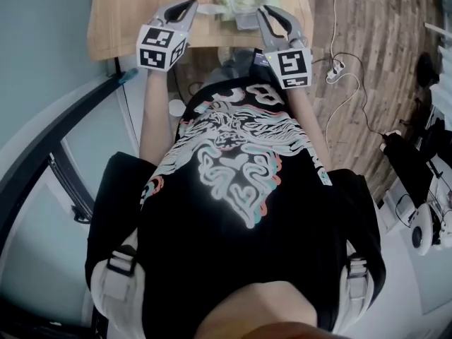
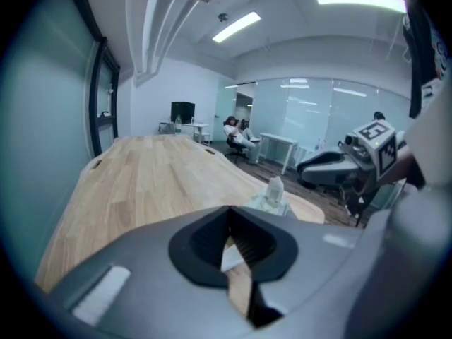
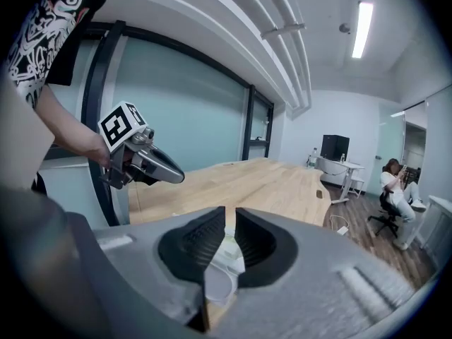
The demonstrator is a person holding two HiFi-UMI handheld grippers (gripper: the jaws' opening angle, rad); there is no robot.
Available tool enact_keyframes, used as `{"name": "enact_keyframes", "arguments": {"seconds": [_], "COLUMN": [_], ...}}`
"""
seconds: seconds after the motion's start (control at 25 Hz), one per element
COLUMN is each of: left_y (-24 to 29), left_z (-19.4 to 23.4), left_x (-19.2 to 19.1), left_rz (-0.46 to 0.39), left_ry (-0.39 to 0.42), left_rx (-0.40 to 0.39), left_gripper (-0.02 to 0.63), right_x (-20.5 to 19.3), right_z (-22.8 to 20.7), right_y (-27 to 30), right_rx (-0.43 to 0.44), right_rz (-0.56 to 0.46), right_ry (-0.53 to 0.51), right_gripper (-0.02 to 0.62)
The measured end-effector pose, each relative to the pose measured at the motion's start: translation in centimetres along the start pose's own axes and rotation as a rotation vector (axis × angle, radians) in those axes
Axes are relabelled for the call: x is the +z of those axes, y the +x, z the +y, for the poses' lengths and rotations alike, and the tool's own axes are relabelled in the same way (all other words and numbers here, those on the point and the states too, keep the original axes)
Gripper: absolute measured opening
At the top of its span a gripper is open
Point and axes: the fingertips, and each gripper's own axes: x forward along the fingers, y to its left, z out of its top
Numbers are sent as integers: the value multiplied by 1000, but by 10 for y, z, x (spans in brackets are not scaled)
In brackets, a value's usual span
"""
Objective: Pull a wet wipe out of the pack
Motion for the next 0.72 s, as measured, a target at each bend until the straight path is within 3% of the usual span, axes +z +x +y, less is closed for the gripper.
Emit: {"name": "enact_keyframes", "arguments": {"seconds": [0.24, 0.48, 0.72], "left_y": [-17, -28, -44], "left_z": [-6, -23, -44], "left_x": [18, 39, 62], "left_rz": [-61, -112, -204], "left_ry": [-1, -29, -32], "left_rx": [138, 174, 269], "left_gripper": [-11, -11, -11], "right_x": [23, 42, 60], "right_z": [-4, -8, -22], "right_y": [-16, -19, -42], "right_rx": [-33, -31, -32], "right_rz": [-71, -130, -187], "right_ry": [-35, -53, -8], "right_gripper": [41, 41, 40]}}
